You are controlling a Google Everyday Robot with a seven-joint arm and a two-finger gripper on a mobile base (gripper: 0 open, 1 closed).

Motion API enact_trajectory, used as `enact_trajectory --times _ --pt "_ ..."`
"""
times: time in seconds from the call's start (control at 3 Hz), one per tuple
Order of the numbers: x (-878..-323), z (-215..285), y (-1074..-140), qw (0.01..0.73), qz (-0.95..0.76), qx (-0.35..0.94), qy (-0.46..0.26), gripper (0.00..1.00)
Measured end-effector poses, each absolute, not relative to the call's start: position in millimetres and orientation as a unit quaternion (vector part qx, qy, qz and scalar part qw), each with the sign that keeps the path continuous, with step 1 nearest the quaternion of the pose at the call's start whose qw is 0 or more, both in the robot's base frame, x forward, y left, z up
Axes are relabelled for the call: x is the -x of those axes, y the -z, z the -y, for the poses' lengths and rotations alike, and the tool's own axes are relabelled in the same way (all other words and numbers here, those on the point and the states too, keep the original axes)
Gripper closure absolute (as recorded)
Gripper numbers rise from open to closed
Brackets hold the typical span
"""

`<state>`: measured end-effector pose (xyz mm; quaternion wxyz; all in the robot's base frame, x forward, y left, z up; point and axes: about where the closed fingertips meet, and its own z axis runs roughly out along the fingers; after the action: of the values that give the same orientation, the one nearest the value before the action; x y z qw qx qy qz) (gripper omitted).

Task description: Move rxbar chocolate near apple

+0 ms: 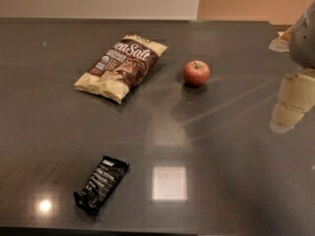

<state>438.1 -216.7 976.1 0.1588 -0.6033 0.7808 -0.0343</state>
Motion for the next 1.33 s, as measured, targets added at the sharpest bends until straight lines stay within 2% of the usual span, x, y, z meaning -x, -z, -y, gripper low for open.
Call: enact_trajectory --times 0.67,1.33 --pt "-439 207 -979 0.161 -0.773 0.613 0.028 0.00" --pt "-431 143 -976 0.172 -0.722 0.670 -0.013 0.00"
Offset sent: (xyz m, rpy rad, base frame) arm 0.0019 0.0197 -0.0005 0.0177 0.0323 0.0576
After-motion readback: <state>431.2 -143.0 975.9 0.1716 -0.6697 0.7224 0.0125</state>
